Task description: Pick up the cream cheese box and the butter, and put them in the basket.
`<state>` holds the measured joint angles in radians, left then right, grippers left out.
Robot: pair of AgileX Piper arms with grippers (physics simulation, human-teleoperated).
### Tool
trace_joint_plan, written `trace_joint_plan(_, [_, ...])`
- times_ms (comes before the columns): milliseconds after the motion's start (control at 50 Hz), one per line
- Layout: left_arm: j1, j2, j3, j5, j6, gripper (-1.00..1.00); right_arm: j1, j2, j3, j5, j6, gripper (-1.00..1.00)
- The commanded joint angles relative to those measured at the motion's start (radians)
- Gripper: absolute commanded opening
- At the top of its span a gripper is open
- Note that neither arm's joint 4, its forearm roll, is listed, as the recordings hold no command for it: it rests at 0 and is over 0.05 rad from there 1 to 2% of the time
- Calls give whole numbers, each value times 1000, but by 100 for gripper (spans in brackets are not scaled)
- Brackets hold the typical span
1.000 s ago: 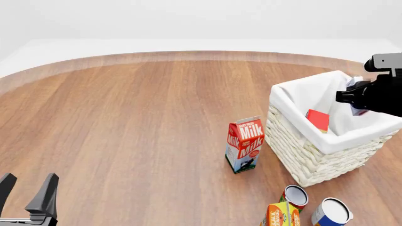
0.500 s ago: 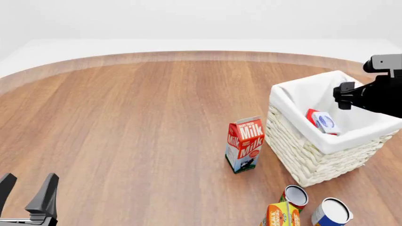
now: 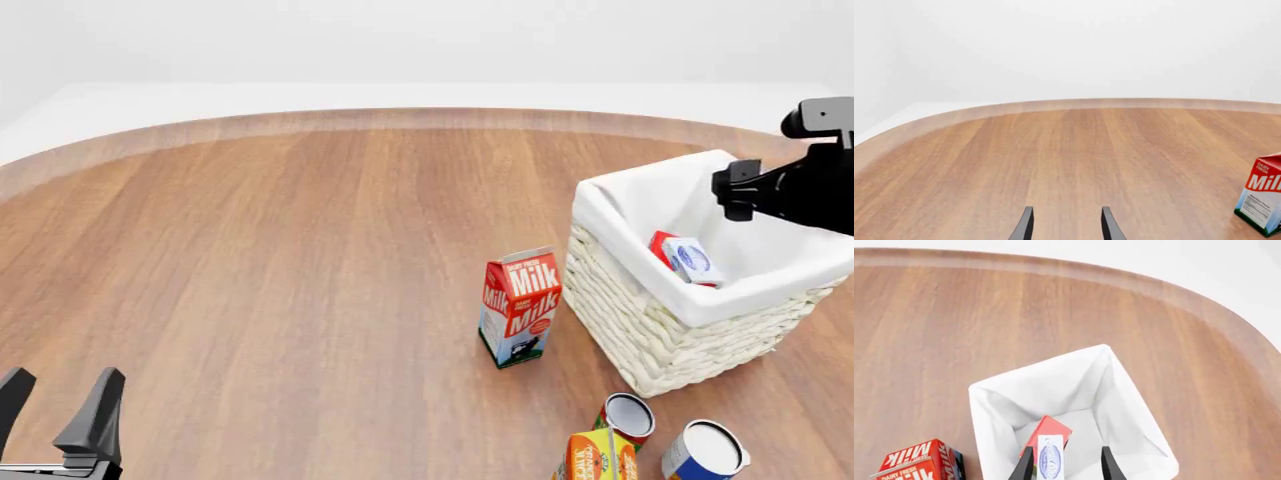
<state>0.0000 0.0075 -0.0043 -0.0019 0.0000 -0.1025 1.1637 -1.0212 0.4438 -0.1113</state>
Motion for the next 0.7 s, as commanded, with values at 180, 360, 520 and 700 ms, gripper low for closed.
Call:
trace_joint_plan(180, [0,0,0,0,0,100,74,-86,-63,77,-10,100])
trace_joint_plan(360, [0,0,0,0,0,100,125,-122,-91,117,-32,100])
trace_joint_plan(520, [0,0,0,0,0,100,165,-164,-127,162,-49,100])
trace_joint_plan(700, [0,0,0,0,0,100,281,-238,-190,226,-98,100])
